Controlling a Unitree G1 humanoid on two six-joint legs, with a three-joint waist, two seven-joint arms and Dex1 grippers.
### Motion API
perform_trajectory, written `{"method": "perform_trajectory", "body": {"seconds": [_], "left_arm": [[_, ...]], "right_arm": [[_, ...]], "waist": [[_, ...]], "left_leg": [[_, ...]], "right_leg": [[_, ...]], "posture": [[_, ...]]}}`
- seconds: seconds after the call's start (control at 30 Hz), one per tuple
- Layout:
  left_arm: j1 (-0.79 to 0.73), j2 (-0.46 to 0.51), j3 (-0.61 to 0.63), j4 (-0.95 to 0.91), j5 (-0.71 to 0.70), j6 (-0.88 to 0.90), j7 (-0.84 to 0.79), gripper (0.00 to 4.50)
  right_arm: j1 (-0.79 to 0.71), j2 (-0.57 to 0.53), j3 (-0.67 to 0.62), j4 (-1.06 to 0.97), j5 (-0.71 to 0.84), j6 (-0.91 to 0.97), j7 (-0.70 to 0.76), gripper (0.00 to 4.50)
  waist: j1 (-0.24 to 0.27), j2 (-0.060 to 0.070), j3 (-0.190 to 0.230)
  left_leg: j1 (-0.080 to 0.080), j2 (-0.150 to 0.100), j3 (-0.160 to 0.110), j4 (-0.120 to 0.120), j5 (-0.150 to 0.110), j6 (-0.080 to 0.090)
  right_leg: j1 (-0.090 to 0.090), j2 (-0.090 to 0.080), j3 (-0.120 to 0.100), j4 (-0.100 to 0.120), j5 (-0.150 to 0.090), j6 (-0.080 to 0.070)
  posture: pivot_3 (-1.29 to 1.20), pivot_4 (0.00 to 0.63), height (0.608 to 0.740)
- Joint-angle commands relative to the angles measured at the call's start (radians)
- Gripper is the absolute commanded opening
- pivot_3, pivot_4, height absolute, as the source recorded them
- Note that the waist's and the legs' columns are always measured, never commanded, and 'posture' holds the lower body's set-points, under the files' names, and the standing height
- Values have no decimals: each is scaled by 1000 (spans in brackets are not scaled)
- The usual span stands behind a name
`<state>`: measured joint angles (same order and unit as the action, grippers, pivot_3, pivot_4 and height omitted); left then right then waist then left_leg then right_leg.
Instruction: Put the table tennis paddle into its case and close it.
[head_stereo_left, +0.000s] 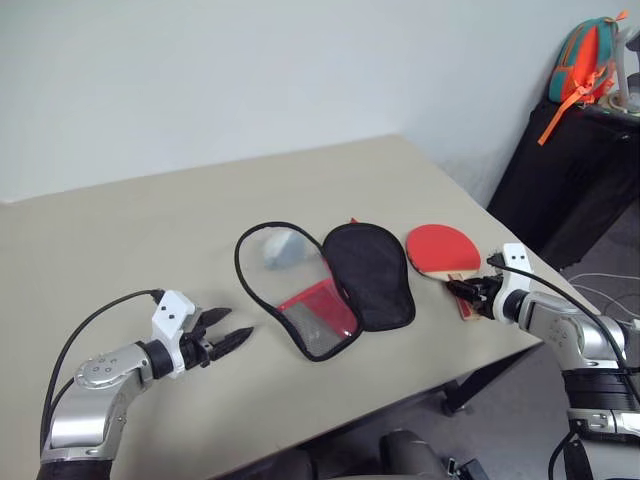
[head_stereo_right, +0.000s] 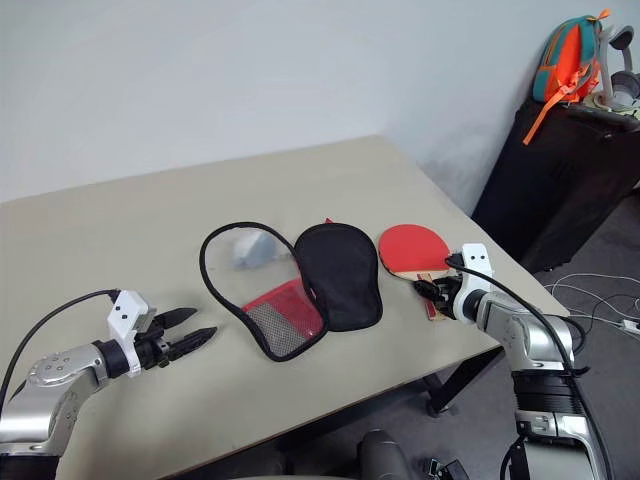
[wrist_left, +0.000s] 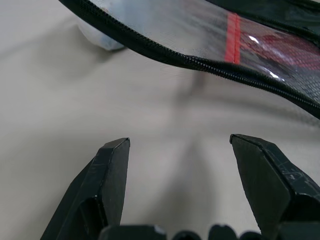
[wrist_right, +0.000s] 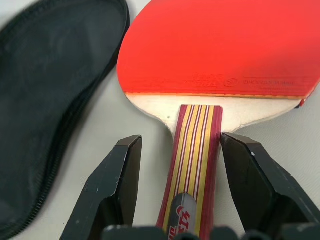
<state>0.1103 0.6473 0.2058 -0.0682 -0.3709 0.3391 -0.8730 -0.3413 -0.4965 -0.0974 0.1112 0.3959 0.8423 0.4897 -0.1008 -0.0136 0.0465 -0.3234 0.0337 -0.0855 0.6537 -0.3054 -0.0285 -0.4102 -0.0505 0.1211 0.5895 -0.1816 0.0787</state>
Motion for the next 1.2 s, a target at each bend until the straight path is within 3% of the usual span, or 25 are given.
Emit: {"method": "perform_trajectory", "body": {"seconds": [0.03, 0.4, 0.77, 0.97, 1.17, 1.2], "left_arm": [[-27, -18, 3, -35, -17, 15, 29, 3402], [-61, -19, -22, 3, -2, 19, 27, 3402], [-85, -22, -45, 49, 9, -8, 16, 3402], [-100, -34, -69, 56, 20, -12, 28, 3402], [-111, -43, -83, 35, 23, 4, 45, 3402], [-112, -43, -83, 25, 21, 12, 50, 3402]], "right_arm": [[-6, 22, 52, 10, -37, 18, -14, 2679], [-93, 43, 15, 88, -53, 178, -63, 2679], [5, 34, -7, -80, -33, 294, -60, 2679], [13, 64, -3, -66, -51, 265, -82, 2679], [-77, 97, -1, 67, -93, 212, -124, 2679], [-88, 95, 9, 84, -102, 209, -125, 2521]], "waist": [[0, -3, -4], [0, -7, -12], [1, -6, -14], [0, -6, -15], [-8, -10, -18], [-8, -11, -18]], "left_leg": [[0, 0, 0, 0, 0, 0], [1, 0, 0, 2, -2, -1], [0, 0, 0, 3, -3, 1], [0, 0, 0, 3, -4, 0], [1, 0, 1, 5, -4, 0], [1, 0, 1, 6, -4, 0]], "right_leg": [[0, 0, 0, 0, 0, 0], [1, 0, 0, 0, 0, 0], [1, 0, 0, 0, -1, 1], [1, 0, 0, 0, -2, 2], [2, 0, 1, 0, -2, 2], [2, 0, 1, 0, -2, 2]], "posture": [[0, 0, 740], [0, 0, 740], [0, 0, 740], [0, 0, 740], [0, 0, 740], [0, 0, 740]]}}
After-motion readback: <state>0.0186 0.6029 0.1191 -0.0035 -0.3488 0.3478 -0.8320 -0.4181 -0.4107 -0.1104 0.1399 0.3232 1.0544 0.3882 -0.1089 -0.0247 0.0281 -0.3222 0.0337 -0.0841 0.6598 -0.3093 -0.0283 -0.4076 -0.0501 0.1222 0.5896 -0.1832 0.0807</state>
